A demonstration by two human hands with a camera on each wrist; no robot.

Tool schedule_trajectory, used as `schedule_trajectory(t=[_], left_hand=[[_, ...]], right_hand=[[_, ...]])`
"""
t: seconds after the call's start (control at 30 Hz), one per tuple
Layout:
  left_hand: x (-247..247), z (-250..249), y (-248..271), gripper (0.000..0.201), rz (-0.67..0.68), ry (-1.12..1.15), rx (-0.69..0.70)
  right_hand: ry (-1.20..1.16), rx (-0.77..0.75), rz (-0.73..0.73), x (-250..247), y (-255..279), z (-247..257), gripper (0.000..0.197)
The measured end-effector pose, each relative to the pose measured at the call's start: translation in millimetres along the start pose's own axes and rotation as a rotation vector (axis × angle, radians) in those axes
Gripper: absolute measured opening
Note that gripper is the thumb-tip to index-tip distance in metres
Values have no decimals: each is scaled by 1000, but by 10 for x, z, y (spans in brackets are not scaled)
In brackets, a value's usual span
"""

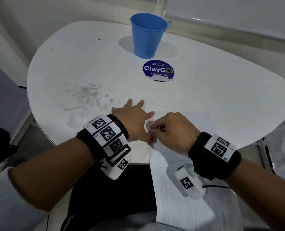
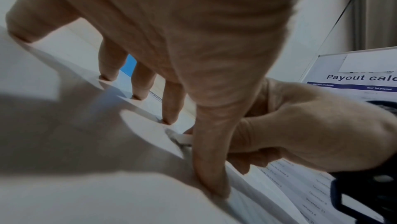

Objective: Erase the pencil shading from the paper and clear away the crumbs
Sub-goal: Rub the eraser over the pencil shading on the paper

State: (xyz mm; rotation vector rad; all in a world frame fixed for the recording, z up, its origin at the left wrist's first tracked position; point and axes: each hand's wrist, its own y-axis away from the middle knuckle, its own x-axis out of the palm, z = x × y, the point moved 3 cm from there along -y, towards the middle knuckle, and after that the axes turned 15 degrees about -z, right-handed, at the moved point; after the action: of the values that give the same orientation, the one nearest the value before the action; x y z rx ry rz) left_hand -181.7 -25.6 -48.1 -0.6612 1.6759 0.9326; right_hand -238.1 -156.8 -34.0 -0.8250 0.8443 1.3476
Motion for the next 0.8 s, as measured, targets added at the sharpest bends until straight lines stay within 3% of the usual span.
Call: schedule_trajectory(t=[0.13, 0.27, 0.43, 0.53, 0.67, 0.8], left_hand=[[16, 10, -11, 97, 10, -5, 7], [14, 12, -13, 99, 4, 11, -2], [23, 9, -32, 97, 5, -4, 8], [26, 13, -24, 99, 3, -2, -8], [19, 14, -28, 98, 16, -5, -1], [10, 2, -21, 101, 8, 5, -17]], right_hand=[[34, 65, -136, -89, -186, -161, 18], [19, -6, -3, 6, -52, -24, 23], [6, 56, -115, -78, -174, -149, 19], [-10, 1, -3, -24, -62, -31, 23], [31, 57, -108, -108, -184, -136, 19], [20, -28, 9, -31, -56, 25, 24]])
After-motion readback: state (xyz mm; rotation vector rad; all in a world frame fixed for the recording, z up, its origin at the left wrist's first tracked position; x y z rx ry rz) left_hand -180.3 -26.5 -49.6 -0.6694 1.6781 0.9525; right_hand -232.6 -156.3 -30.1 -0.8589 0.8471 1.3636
